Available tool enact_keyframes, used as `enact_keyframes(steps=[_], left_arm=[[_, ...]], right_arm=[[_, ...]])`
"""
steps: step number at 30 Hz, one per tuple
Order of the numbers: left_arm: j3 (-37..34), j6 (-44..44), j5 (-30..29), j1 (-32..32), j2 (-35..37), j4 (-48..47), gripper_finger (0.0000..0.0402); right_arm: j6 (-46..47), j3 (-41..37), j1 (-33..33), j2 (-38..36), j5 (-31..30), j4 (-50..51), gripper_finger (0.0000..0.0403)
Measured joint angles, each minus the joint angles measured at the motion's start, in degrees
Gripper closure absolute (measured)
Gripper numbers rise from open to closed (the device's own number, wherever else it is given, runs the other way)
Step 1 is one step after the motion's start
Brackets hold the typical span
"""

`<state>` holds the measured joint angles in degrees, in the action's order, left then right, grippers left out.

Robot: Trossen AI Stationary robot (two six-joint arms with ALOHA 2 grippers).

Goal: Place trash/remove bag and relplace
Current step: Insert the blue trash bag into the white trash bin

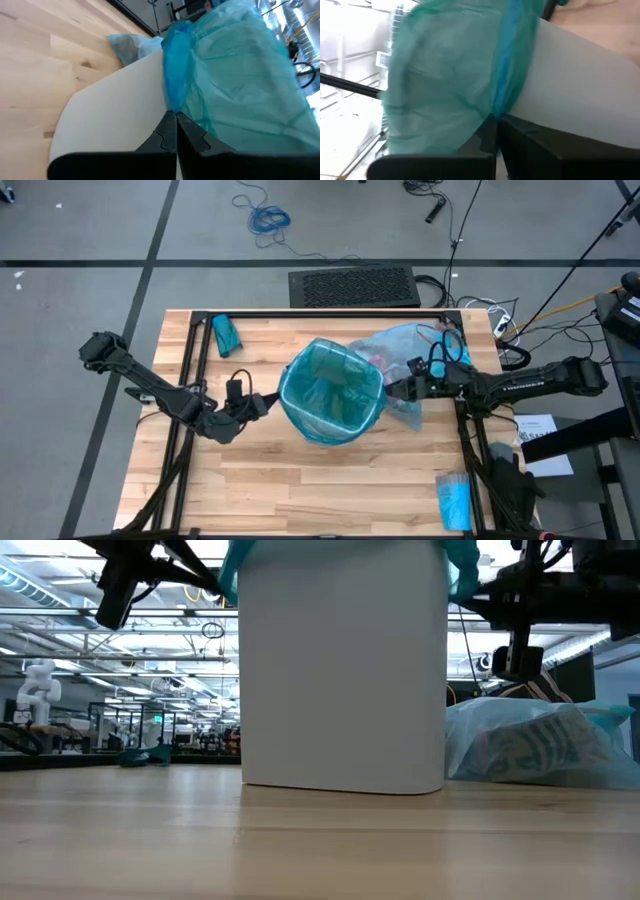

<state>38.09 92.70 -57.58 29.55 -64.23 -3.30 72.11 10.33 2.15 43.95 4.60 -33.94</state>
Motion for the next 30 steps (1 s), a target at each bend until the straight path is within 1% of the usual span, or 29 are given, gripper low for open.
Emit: enact_keyframes(steps=[7, 13, 17, 23, 30], left_arm=[[0.0, 2.8, 3.0, -1.6, -0.7, -4.0, 0.0402], [0.0, 3.5, 6.9, -2.6, -3.4, -3.6, 0.0402], [0.0, 4.5, 8.0, -2.7, -5.8, -2.3, 0.0402], [0.0, 4.5, 8.1, -2.7, -8.7, 1.3, 0.0402], [0.0, 4.5, 8.1, -2.7, -9.6, 2.8, 0.0402]], right_arm=[[-0.3, 0.0, 0.0, 0.0, 0.0, 4.5, 0.0402], [-0.9, 0.0, 0.0, 0.0, -0.1, 7.9, 0.0402], [-1.1, 0.0, 0.0, 0.0, -0.1, 8.4, 0.0403], [-1.2, 0.0, 0.0, 0.0, -0.2, 12.5, 0.0403], [-1.6, 0.0, 0.0, 0.0, -0.4, 12.9, 0.0403]])
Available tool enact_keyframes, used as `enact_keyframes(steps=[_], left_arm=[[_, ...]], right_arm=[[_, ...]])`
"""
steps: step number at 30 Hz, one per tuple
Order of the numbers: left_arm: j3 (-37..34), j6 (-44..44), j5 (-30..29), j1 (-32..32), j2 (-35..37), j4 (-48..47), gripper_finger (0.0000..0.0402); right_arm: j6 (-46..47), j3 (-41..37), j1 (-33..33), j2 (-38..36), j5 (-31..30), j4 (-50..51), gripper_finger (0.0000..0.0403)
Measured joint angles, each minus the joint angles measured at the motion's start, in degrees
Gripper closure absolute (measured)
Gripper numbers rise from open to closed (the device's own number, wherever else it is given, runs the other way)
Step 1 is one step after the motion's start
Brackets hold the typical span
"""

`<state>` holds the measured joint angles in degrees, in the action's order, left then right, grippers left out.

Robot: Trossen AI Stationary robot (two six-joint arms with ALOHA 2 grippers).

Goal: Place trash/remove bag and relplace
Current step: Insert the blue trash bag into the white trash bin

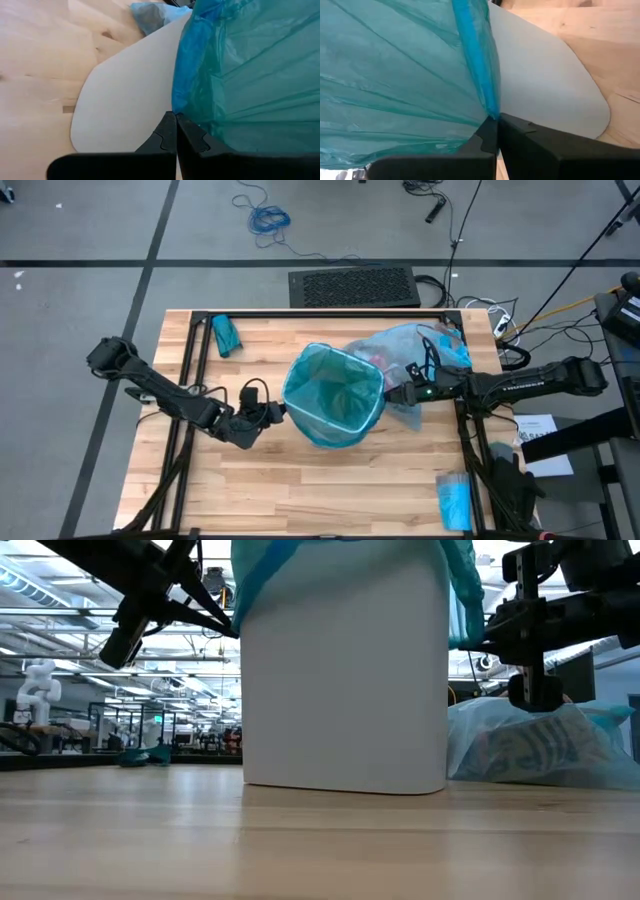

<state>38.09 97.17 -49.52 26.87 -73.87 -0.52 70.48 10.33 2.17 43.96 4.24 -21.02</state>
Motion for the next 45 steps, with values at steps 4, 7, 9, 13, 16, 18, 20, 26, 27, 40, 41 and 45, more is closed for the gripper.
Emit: enact_keyframes(steps=[4, 7, 9, 13, 16, 18, 20, 26, 27, 40, 41, 45], left_arm=[[0.0, 0.0, 0.8, -0.3, 0.0, -0.9, 0.0402], [0.0, 0.0, 1.6, -0.7, 0.0, -1.3, 0.0402], [0.0, 0.0, 1.7, -0.9, 0.0, -1.4, 0.0402], [0.0, -0.2, 1.8, -0.9, 0.0, -1.5, 0.0402], [0.0, -0.2, 1.8, -0.9, 0.0, -1.2, 0.0402], [0.0, -0.3, 1.8, -0.9, 0.0, -0.8, 0.0402], [0.0, -0.4, 1.8, -0.9, 0.0, -0.5, 0.0402], [0.0, -0.4, 1.8, -0.9, 0.0, -0.4, 0.0402], [0.0, -0.5, 1.8, -0.9, 0.0, -0.4, 0.0402], [0.0, -5.4, 2.3, 1.1, 3.1, 4.3, 0.0321], [0.0, -6.4, 2.4, 1.2, 3.5, 4.6, 0.0311], [0.0, -9.6, 2.4, 2.1, 6.0, 5.0, 0.0282]], right_arm=[[0.0, 0.0, 0.0, 0.0, 0.0, 2.2, 0.0403], [0.0, 0.0, 0.0, 0.0, 0.0, 2.4, 0.0403], [-0.3, 0.0, 0.0, 0.0, 0.0, 2.3, 0.0403], [-1.1, 0.0, 0.0, 0.0, -0.4, 2.4, 0.0403], [-2.6, 0.0, 0.0, -0.2, -1.7, -1.1, 0.0400], [-3.5, 0.0, 0.0, -0.4, -1.9, -4.6, 0.0392], [-3.5, 0.0, 0.0, -0.6, -2.4, -4.2, 0.0377], [-1.9, 0.0, 0.0, -0.7, -3.0, 6.4, 0.0298], [-1.1, 0.0, 0.0, -0.7, -3.4, 8.8, 0.0283], [-1.2, 0.0, 0.0, -6.4, -1.5, -7.3, 0.0174], [-1.0, 0.0, -0.1, -6.9, -0.9, -7.8, 0.0173], [-0.6, 0.0, -1.0, -8.7, -0.4, -7.3, 0.0174]])
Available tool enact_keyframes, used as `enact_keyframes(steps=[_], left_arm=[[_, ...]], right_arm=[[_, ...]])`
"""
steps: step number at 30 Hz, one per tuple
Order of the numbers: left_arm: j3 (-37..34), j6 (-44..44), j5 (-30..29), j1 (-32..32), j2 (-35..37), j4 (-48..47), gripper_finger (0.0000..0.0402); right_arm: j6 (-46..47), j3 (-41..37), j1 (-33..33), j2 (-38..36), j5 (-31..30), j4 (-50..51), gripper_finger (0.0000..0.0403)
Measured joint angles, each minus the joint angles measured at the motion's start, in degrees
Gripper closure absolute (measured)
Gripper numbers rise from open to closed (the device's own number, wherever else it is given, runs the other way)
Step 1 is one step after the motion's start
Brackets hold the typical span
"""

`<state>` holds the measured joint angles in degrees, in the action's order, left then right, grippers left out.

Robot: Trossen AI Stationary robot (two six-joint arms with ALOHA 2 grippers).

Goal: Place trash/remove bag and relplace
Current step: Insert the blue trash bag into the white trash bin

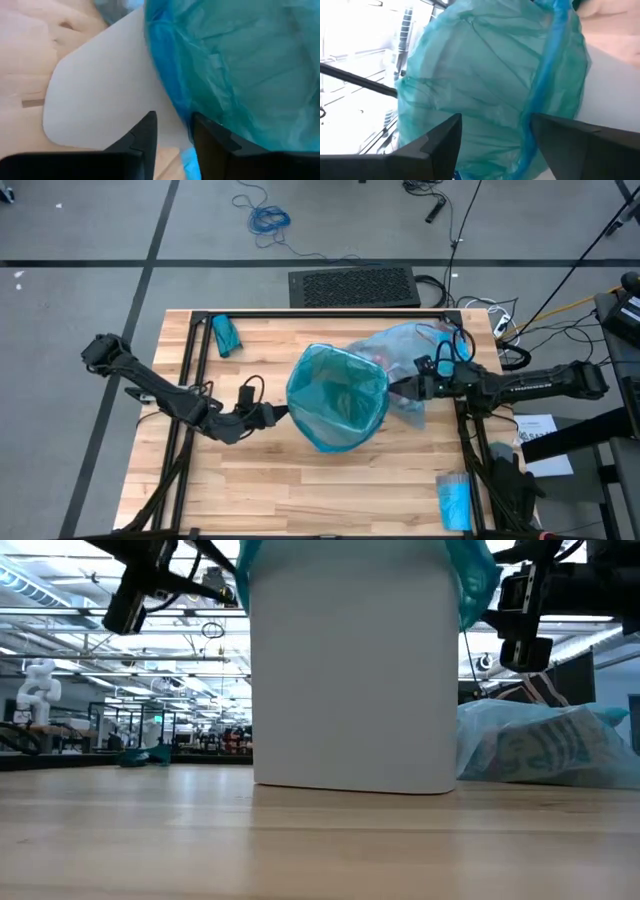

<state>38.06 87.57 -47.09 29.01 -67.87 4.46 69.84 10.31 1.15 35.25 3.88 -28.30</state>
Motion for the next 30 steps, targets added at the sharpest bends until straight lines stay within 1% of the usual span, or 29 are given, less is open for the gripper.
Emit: enact_keyframes(steps=[4, 6, 8, 11, 12, 14, 17, 19, 21, 30], left_arm=[[0.0, -2.9, 2.5, 0.7, 1.5, -1.0, 0.0271], [0.0, -2.4, 6.0, 0.7, 1.6, -3.4, 0.0270], [0.0, -0.5, 9.6, 0.7, 1.3, -7.2, 0.0270], [0.0, 5.2, 12.1, 1.0, 0.7, -14.1, 0.0269], [0.0, 6.5, 12.2, 1.2, 0.7, -15.3, 0.0269], [0.0, 7.8, 11.9, 1.6, 0.9, -14.9, 0.0269], [0.0, 7.6, 8.3, 2.3, 2.3, -14.4, 0.0269], [0.0, 7.5, 5.8, 2.7, 3.5, -14.1, 0.0269], [0.0, 7.1, 4.6, 2.7, 3.9, -14.0, 0.0269], [0.0, 6.2, 4.6, 3.1, 4.1, -13.7, 0.0269]], right_arm=[[0.0, 0.0, -0.9, -1.0, -1.0, 0.7, 0.0176], [0.4, 0.0, -1.3, -1.3, -0.9, 3.1, 0.0175], [0.8, 0.0, -1.8, -1.5, -0.8, 7.7, 0.0174], [1.7, 0.0, -2.6, -1.6, -2.4, 12.3, 0.0174], [2.0, 0.0, -2.8, -1.6, -3.2, 12.0, 0.0174], [1.9, 0.0, -3.4, -2.0, -4.2, 9.3, 0.0174], [0.7, 0.0, -3.7, -2.9, -5.0, 2.9, 0.0174], [-0.2, 0.0, -3.9, -3.5, -5.4, 0.7, 0.0174], [-0.2, 0.0, -3.9, -3.9, -5.5, 0.4, 0.0174], [0.0, 0.0, -3.9, -4.3, -5.5, 1.4, 0.0174]])
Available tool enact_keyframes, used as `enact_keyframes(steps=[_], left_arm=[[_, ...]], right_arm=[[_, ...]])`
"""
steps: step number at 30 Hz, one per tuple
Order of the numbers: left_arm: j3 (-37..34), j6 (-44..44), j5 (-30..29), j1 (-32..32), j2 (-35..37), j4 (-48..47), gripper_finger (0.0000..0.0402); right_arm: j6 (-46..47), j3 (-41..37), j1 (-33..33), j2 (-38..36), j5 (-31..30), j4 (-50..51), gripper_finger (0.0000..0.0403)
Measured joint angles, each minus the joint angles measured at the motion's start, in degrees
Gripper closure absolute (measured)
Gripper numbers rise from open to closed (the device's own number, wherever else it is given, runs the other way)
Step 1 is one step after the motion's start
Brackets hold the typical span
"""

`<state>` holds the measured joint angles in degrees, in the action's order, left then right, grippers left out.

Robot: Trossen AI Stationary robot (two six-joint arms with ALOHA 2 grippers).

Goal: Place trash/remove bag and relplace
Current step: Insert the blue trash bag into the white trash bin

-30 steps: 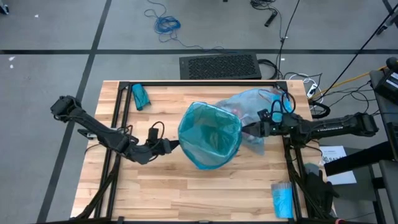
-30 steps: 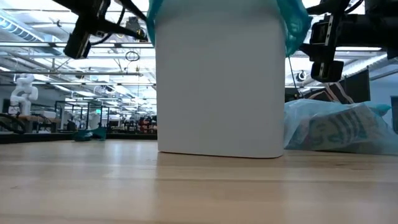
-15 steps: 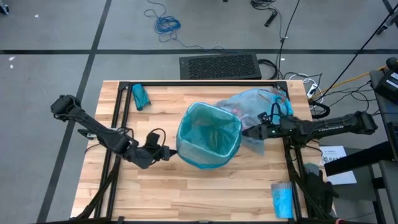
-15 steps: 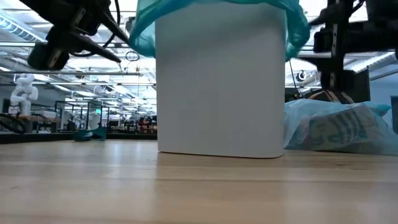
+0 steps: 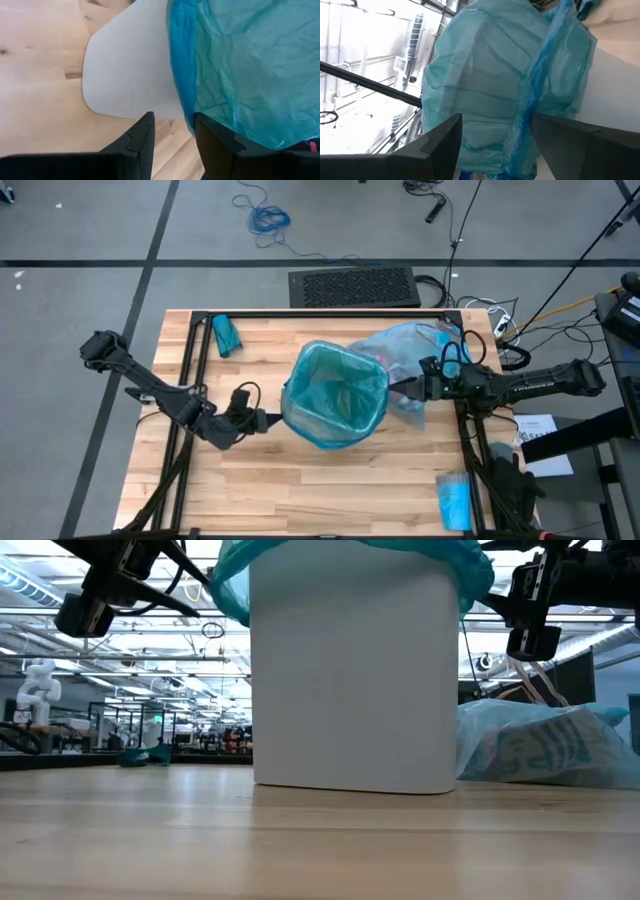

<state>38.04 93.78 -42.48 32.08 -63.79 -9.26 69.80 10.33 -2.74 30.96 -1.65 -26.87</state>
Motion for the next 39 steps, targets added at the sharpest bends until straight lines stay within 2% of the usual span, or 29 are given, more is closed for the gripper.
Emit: enact_keyframes(steps=[2, 4, 6, 8, 12, 13, 15, 17, 20, 23, 27, 33, 39], left_arm=[[0.0, -0.6, -1.0, 0.5, 0.0, 1.1, 0.0269], [0.0, -1.7, -5.7, 2.1, 0.0, 3.3, 0.0269], [0.0, -1.4, -9.2, 4.9, 0.4, 1.7, 0.0269], [-1.6, 4.9, -12.3, 9.3, 1.5, -2.0, 0.0269], [-4.0, 17.6, -27.8, 18.5, 5.7, -6.2, 0.0269], [-4.2, 18.2, -31.8, 19.5, 6.4, -6.0, 0.0269], [-4.1, 16.2, -35.3, 19.9, 7.4, -4.6, 0.0269], [-3.3, 10.4, -35.4, 18.0, 7.7, -1.4, 0.0269], [-2.4, -1.1, -35.3, 15.2, 7.8, 3.5, 0.0269], [-0.7, -13.4, -33.2, 13.3, 9.8, 6.3, 0.0269], [0.3, -22.8, -27.8, 8.8, 12.1, 7.0, 0.0269], [0.4, -26.9, -20.5, 2.2, 13.3, 7.5, 0.0269], [0.4, -27.1, -14.1, -1.9, 13.2, 7.1, 0.0269]], right_arm=[[0.0, 0.0, 0.0, 0.0, 0.0, 0.0, 0.0174], [0.0, 0.0, 0.0, 0.0, 0.0, 0.1, 0.0174], [0.0, 0.0, 0.0, -0.3, 0.0, 0.1, 0.0174], [0.0, 0.0, 0.0, -0.9, 0.0, 0.1, 0.0174], [0.0, 0.0, 0.0, -2.1, 0.0, -0.1, 0.0174], [-0.1, 0.0, 0.0, -2.3, 0.0, -0.5, 0.0174], [-1.2, 1.8, 0.0, -2.3, 0.0, 0.3, 0.0175], [-4.8, 7.0, 0.0, -2.0, 0.1, 7.1, 0.0178], [-13.4, 18.3, 0.0, 0.3, 0.1, 25.2, 0.0190], [-21.0, 30.3, 0.5, 4.7, -1.4, 39.9, 0.0207], [-27.7, 44.4, 2.4, 12.4, -2.5, 53.7, 0.0249], [-34.9, 58.2, 3.5, 27.5, 3.1, 59.8, 0.0378], [-32.9, 67.4, 3.5, 41.7, 3.3, 63.2, 0.0401]])
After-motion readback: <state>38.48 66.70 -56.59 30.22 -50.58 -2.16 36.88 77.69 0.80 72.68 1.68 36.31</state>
